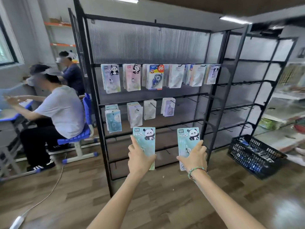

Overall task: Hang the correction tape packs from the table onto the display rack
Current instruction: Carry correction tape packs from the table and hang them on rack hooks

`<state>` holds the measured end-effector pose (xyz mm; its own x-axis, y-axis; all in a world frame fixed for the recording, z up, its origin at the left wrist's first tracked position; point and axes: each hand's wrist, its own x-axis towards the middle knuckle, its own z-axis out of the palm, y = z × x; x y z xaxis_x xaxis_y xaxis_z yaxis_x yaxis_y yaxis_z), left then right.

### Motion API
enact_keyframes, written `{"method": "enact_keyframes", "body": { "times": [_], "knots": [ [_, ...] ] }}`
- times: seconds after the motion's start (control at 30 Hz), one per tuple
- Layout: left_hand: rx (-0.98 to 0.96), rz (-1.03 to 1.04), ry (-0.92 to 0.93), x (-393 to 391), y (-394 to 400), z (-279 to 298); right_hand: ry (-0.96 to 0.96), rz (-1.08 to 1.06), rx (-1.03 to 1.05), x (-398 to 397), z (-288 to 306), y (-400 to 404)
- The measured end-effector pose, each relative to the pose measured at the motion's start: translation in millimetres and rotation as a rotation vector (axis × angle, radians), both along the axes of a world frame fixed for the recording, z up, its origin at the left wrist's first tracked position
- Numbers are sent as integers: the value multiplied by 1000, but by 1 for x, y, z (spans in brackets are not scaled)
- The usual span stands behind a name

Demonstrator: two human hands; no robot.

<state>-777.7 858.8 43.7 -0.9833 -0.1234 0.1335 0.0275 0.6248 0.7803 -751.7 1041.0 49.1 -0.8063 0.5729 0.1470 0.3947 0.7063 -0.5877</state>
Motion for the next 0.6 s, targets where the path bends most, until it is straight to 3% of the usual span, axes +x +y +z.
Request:
{"method": "enact_keyframes", "body": {
  "times": [0.6],
  "knots": [
    [18,-2,-29,-221,91,-11,-51,0,12,-207,-16,91]
  ]
}}
